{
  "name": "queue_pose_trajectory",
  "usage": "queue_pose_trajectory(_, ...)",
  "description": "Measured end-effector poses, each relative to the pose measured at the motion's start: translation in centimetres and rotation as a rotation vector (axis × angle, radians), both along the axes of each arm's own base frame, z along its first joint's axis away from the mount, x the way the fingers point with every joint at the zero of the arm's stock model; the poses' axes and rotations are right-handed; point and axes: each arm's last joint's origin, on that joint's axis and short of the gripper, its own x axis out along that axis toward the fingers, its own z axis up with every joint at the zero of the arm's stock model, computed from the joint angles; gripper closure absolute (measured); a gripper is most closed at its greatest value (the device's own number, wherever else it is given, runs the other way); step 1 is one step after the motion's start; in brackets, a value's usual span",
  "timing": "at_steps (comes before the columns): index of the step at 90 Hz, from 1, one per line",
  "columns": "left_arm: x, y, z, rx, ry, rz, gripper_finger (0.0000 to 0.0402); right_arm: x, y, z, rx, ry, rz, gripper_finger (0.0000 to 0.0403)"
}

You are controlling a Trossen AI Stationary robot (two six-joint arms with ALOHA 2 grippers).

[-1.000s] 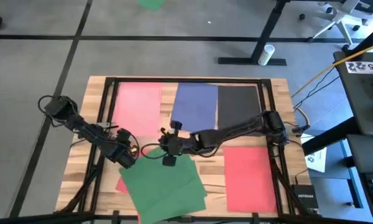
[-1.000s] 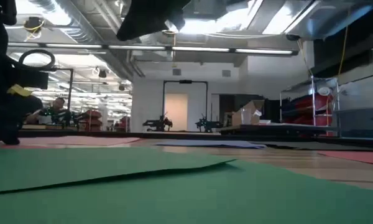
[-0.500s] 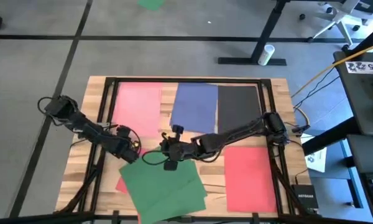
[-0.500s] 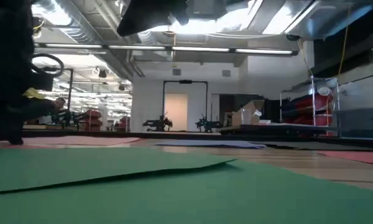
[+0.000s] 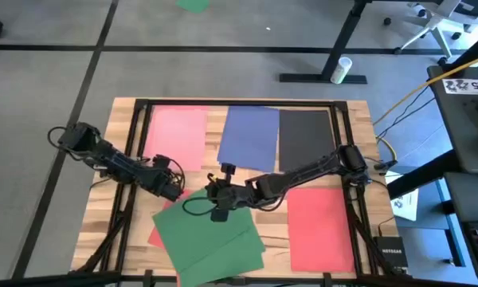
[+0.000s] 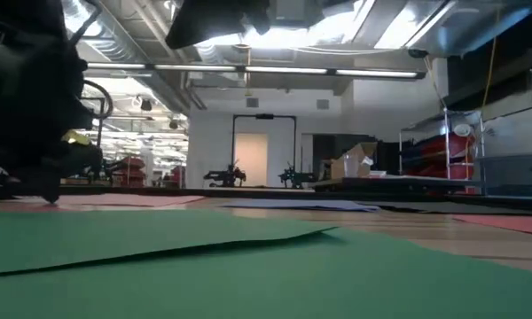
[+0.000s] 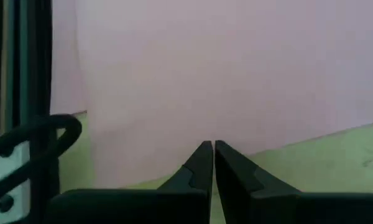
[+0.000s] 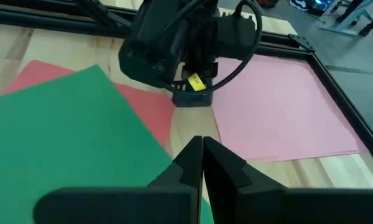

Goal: Organize paper
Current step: Stack the pink paper on top of the other pink papers on the table

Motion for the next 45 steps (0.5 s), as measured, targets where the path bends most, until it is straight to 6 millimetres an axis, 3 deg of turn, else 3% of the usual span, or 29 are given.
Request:
queue_pose_trajectory(24,0.2,0.6,0.0,0.002,0.023,-0.005,0.0402,0.0,0.0,0.0,0.001,-0.001,-0.001,0.0403)
queue_pose_trajectory(45,1.7,-1.0,1.3,0.0,-0.06,-0.096,0.0402,0.0,0.0,0.0,0.0,-0.001,0.0,0.0403)
